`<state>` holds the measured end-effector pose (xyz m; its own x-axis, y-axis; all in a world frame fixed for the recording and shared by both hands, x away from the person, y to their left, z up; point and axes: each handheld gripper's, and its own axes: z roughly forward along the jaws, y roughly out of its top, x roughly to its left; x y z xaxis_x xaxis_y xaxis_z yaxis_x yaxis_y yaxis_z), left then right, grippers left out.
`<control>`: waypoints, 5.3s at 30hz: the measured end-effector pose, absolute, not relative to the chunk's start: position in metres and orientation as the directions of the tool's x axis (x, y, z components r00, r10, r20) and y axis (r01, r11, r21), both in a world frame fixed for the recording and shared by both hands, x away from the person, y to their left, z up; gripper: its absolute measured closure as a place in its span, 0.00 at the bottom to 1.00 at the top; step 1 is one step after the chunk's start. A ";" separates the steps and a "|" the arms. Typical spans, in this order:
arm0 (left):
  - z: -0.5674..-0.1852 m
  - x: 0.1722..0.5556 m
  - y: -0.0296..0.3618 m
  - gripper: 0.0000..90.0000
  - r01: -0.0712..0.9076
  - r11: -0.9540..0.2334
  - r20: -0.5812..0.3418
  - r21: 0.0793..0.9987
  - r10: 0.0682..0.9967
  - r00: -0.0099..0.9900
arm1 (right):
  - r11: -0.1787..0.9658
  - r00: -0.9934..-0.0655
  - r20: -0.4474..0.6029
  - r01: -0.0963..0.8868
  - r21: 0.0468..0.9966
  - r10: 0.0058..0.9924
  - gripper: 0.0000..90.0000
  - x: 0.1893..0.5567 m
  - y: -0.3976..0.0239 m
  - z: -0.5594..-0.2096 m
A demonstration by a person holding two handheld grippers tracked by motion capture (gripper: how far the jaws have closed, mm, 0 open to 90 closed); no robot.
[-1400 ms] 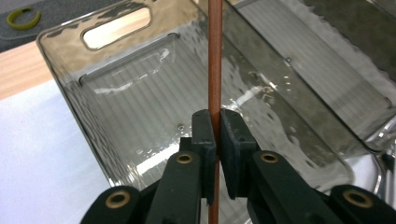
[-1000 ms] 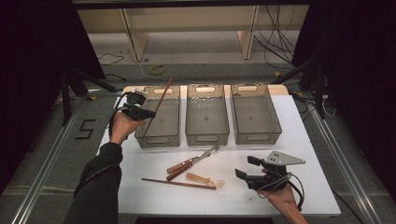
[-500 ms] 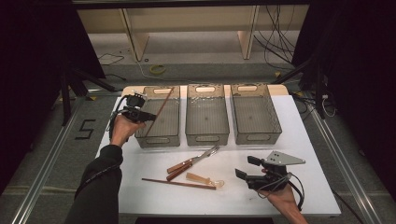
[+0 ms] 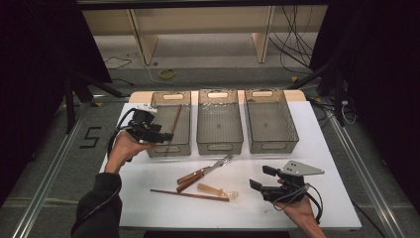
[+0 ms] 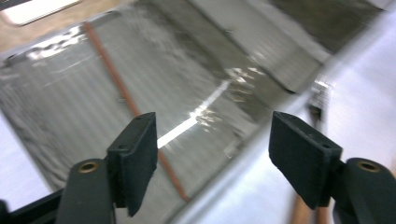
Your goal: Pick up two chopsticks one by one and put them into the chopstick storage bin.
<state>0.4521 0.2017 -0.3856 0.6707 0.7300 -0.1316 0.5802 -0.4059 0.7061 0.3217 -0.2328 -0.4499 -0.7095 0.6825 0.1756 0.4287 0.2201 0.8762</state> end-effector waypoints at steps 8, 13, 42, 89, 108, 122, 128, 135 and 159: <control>-0.384 0.419 0.186 0.28 0.522 -0.538 -0.096 0.661 0.630 0.770 | 0.223 -0.712 0.173 0.426 0.877 0.680 0.30 0.321 -0.232 -0.449; -0.390 0.406 0.177 0.27 0.499 -0.611 -0.058 0.614 0.596 0.801 | 0.224 -0.715 0.170 0.422 0.879 0.678 0.30 0.321 -0.232 -0.449; -0.455 0.373 0.144 0.44 0.420 -0.853 -0.062 0.310 0.422 0.904 | 0.231 -0.718 0.171 0.426 0.875 0.675 0.30 0.320 -0.231 -0.449; -0.466 0.351 0.129 0.93 0.132 -0.974 -0.005 0.184 0.133 0.991 | 0.234 -0.718 0.172 0.429 0.873 0.674 0.31 0.321 -0.231 -0.449; -0.431 0.346 0.128 0.94 0.185 -0.926 0.032 0.328 0.207 0.978 | 0.233 -0.718 0.172 0.428 0.873 0.674 0.31 0.321 -0.231 -0.449; -0.417 0.363 0.137 0.94 0.323 -0.830 0.022 0.455 0.373 0.927 | 0.232 -0.717 0.173 0.430 0.873 0.675 0.31 0.321 -0.231 -0.450; -0.408 0.369 0.143 0.94 0.364 -0.787 0.022 0.497 0.431 0.902 | 0.229 -0.715 0.179 0.434 0.871 0.676 0.30 0.322 -0.231 -0.450; -0.401 0.383 0.153 0.94 0.415 -0.732 0.016 0.541 0.502 0.865 | 0.226 -0.713 0.182 0.437 0.871 0.677 0.30 0.322 -0.231 -0.450; -0.368 0.447 0.183 0.94 0.533 -0.572 -0.027 0.623 0.666 0.746 | 0.226 -0.714 0.184 0.438 0.870 0.675 0.31 0.323 -0.231 -0.450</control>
